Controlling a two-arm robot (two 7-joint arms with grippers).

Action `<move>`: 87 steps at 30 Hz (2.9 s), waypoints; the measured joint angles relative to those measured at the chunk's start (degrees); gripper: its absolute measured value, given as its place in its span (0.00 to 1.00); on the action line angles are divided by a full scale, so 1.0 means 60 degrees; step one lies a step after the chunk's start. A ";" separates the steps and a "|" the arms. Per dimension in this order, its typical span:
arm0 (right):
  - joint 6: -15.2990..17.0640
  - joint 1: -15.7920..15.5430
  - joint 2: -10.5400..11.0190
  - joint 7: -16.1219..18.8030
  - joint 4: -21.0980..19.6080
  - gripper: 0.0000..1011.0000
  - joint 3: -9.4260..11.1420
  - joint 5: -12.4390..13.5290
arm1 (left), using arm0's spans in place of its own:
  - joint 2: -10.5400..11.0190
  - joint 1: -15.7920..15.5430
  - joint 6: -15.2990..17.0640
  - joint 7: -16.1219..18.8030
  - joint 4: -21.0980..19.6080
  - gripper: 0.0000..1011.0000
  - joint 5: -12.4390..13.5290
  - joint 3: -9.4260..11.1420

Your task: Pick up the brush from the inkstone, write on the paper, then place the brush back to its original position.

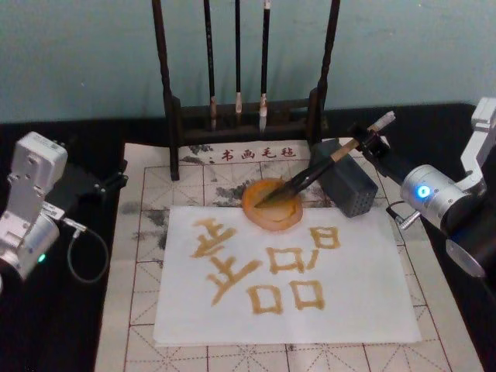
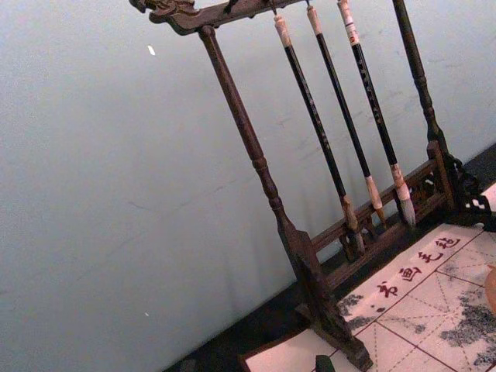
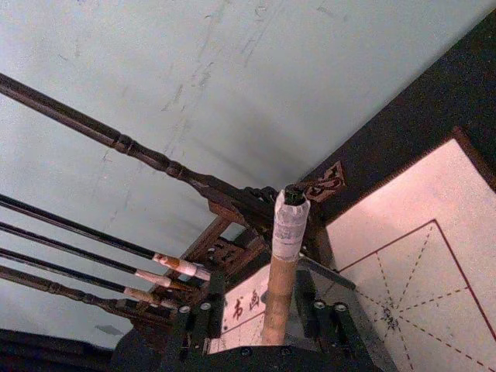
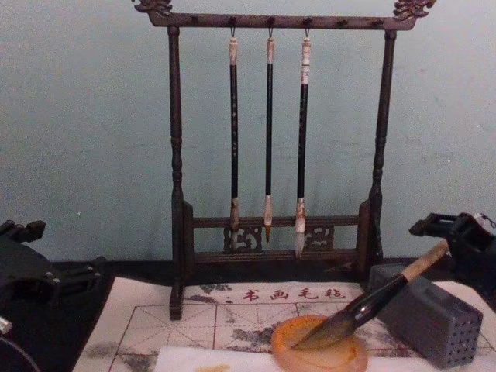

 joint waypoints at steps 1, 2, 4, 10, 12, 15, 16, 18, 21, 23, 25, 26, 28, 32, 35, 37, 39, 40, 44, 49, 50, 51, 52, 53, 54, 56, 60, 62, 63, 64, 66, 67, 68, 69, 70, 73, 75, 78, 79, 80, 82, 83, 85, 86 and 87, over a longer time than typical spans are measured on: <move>0.0001 0.0000 -0.0001 0.0001 0.0000 0.58 0.0001 0.0000 | 0.0000 -0.0001 0.0000 0.0000 0.0000 0.99 0.0001 0.0000; 0.0003 0.0000 0.0000 0.0004 0.0000 0.60 0.0002 0.0000 | 0.0000 0.0000 0.0000 0.0000 0.0000 0.99 0.0000 0.0000; 0.0005 0.0000 0.0000 0.0005 0.0000 0.66 0.0003 0.0000 | 0.0000 0.0000 0.0000 0.0000 0.0000 0.99 0.0000 0.0000; 0.0006 0.0000 0.0000 0.0005 0.0000 0.84 0.0003 0.0000 | 0.0000 0.0000 0.0000 0.0000 0.0000 0.99 0.0000 0.0000; 0.0006 0.0000 0.0000 0.0005 0.0001 0.89 0.0003 0.0000 | 0.0000 0.0000 0.0000 0.0000 0.0000 0.99 0.0000 0.0000; 0.0006 0.0000 0.0000 0.0005 0.0000 0.98 0.0003 -0.0002 | 0.0000 0.0000 0.0000 0.0000 0.0000 0.99 0.0000 0.0000; 0.0006 0.0000 0.0000 0.0006 0.0000 0.99 0.0002 -0.0003 | 0.0000 0.0000 0.0000 0.0000 0.0000 0.99 0.0000 0.0000; 0.0006 0.0000 0.0000 0.0005 0.0000 0.99 0.0002 -0.0004 | 0.0000 0.0000 0.0000 0.0000 0.0000 0.99 0.0000 0.0000; 0.0006 0.0000 0.0000 0.0005 0.0000 0.99 0.0002 -0.0005 | 0.0000 -0.0001 0.0000 0.0000 -0.0001 0.99 0.0000 0.0000; 0.0006 0.0000 0.0000 0.0005 0.0000 0.99 0.0002 -0.0007 | 0.0000 -0.0001 0.0000 0.0000 0.0000 0.99 0.0000 0.0000; 0.0005 0.0000 0.0000 0.0005 0.0000 0.99 0.0002 -0.0008 | 0.0000 0.0000 -0.0001 0.0000 0.0000 0.99 0.0000 0.0000; -0.0002 -0.0002 0.0017 0.0011 -0.0001 0.99 -0.0016 -0.0006 | 0.0000 0.0000 0.0000 0.0000 0.0000 0.99 0.0000 0.0000; -0.0016 -0.0052 0.0130 0.0081 -0.0045 0.99 -0.0070 0.0014 | -0.0001 0.0000 0.0000 0.0001 0.0000 0.99 0.0001 0.0000; -0.0022 -0.0205 0.0375 0.0212 -0.0253 0.99 -0.0136 0.0119 | 0.0000 -0.0001 0.0000 0.0000 0.0000 0.99 0.0000 0.0000; -0.0049 -0.0438 0.0637 0.0367 -0.0531 0.99 -0.0184 0.0162 | 0.0000 0.0000 0.0000 0.0000 0.0000 0.99 0.0001 0.0000; -0.0115 -0.0610 0.0814 0.0495 -0.0716 0.99 -0.0213 0.0156 | 0.0000 -0.0001 0.0000 0.0000 0.0000 0.99 0.0001 0.0000; -0.0303 -0.0988 0.1196 0.0781 -0.1124 0.99 -0.0297 0.0035 | 0.0000 0.0000 0.0000 0.0000 0.0000 0.99 0.0000 0.0000; -0.0303 -0.0988 0.1196 0.0781 -0.1124 0.99 -0.0297 0.0035 | 0.0000 -0.0001 0.0000 0.0000 0.0000 0.99 0.0001 0.0000; -0.0700 -0.1447 0.1748 0.1151 -0.1675 0.99 -0.0526 -0.0467 | 0.0000 0.0000 0.0000 0.0000 0.0000 0.99 0.0000 0.0000; -0.1608 -0.2069 0.2718 0.1879 -0.2518 0.99 -0.1028 -0.2023 | 0.0000 0.0000 0.0000 0.0001 0.0000 0.99 0.0000 0.0000; -0.1698 -0.2123 0.2805 0.1940 -0.2597 0.99 -0.1078 -0.2223 | 0.0000 -0.0001 0.0000 0.0000 0.0000 0.99 0.0000 0.0000; -0.1808 -0.2173 0.2892 0.2000 -0.2678 0.99 -0.1135 -0.2475 | 0.0000 -0.0001 0.0000 0.0000 0.0000 0.99 0.0000 0.0000; -0.1994 -0.2256 0.3055 0.2082 -0.2823 0.99 -0.1245 -0.2910 | -0.0001 0.0000 0.0000 0.0000 0.0000 0.99 0.0000 0.0000; -0.2094 -0.2291 0.3132 0.2113 -0.2881 0.99 -0.1295 -0.3157 | 0.0000 -0.0001 0.0000 0.0000 0.0000 0.99 0.0000 0.0000; -0.2247 -0.2351 0.3263 0.2153 -0.2985 0.99 -0.1387 -0.3543 | 0.0000 -0.0001 0.0000 -0.0001 0.0000 0.99 0.0000 0.0000; -0.2401 -0.2397 0.3390 0.2181 -0.3083 0.99 -0.1486 -0.3963 | 0.0000 0.0000 0.0000 0.0000 0.0000 0.99 0.0000 0.0000; -0.2769 -0.2447 0.3677 0.2142 -0.3241 0.99 -0.1808 -0.5259 | 0.0000 -0.0001 0.0000 0.0000 0.0000 0.99 0.0000 -0.0001; -0.2818 -0.2447 0.3699 0.2121 -0.3247 0.99 -0.1847 -0.5436 | 0.0000 -0.0001 0.0000 0.0000 0.0000 0.99 0.0000 0.0000; -0.2935 -0.2446 0.3741 0.2063 -0.3251 0.99 -0.1943 -0.5828 | 0.0000 -0.0001 0.0000 0.0000 0.0000 0.99 0.0001 0.0000; -0.2996 -0.2445 0.3756 0.2038 -0.3251 0.99 -0.1988 -0.6018 | 0.0000 -0.0001 0.0000 0.0000 0.0000 0.99 0.0000 0.0000; -0.3207 -0.2435 0.3776 0.1917 -0.3236 0.99 -0.2111 -0.6624 | 0.0000 0.0000 0.0000 0.0000 0.0000 0.99 0.0000 0.0000; -0.3358 -0.2426 0.3774 0.1831 -0.3204 0.99 -0.2181 -0.6984 | 0.0000 0.0000 0.0000 0.0000 0.0000 0.99 0.0000 0.0000; -0.3440 -0.2421 0.3763 0.1770 -0.3182 0.99 -0.2217 -0.7179 | 0.0000 0.0000 0.0000 0.0000 0.0000 0.99 0.0000 0.0000; -0.3520 -0.2416 0.3748 0.1718 -0.3156 0.99 -0.2252 -0.7353 | 0.0000 -0.0001 0.0000 0.0000 0.0000 0.99 0.0000 0.0000; -0.3594 -0.2413 0.3730 0.1668 -0.3131 0.99 -0.2280 -0.7518 | 0.0000 -0.0001 0.0000 0.0000 0.0000 0.99 0.0000 0.0000; -0.3914 -0.2401 0.3614 0.1403 -0.3002 0.99 -0.2359 -0.8204 | 0.0000 -0.0001 0.0000 0.0000 0.0000 0.99 0.0001 0.0000; -0.3998 -0.2395 0.3561 0.1321 -0.2952 0.99 -0.2377 -0.8409 | 0.0000 -0.0001 0.0000 0.0000 0.0000 0.99 0.0001 0.0000; -0.4038 -0.2393 0.3544 0.1285 -0.2930 0.99 -0.2385 -0.8498 | 0.0000 -0.0001 -0.0001 0.0000 0.0000 0.99 0.0000 0.0000; -0.4038 -0.2393 0.3548 0.1290 -0.2931 0.99 -0.2385 -0.8494 | 0.0000 -0.0001 0.0000 0.0001 0.0000 0.99 0.0001 0.0000; -0.4037 -0.2393 0.3550 0.1292 -0.2933 0.99 -0.2385 -0.8486 | 0.0000 -0.0001 0.0000 0.0000 0.0000 0.99 0.0000 0.0000; -0.4030 -0.2395 0.3559 0.1308 -0.2942 0.99 -0.2383 -0.8455 | 0.0000 0.0000 0.0000 0.0001 0.0000 0.99 0.0000 0.0000; -0.4027 -0.2396 0.3563 0.1312 -0.2945 0.99 -0.2382 -0.8444 | 0.0000 0.0000 0.0000 0.0000 0.0000 0.99 0.0000 0.0000; -0.4019 -0.2397 0.3573 0.1319 -0.2954 0.99 -0.2381 -0.8421 | 0.0000 -0.0001 0.0000 0.0000 0.0000 0.99 0.0001 0.0000; -0.4016 -0.2397 0.3576 0.1322 -0.2956 0.99 -0.2381 -0.8414 | 0.0000 -0.0001 -0.0001 0.0000 0.0000 0.99 0.0000 0.0000; -0.4013 -0.2398 0.3578 0.1324 -0.2959 0.99 -0.2380 -0.8403 | 0.0000 -0.0001 0.0000 0.0000 0.0000 0.99 0.0000 0.0000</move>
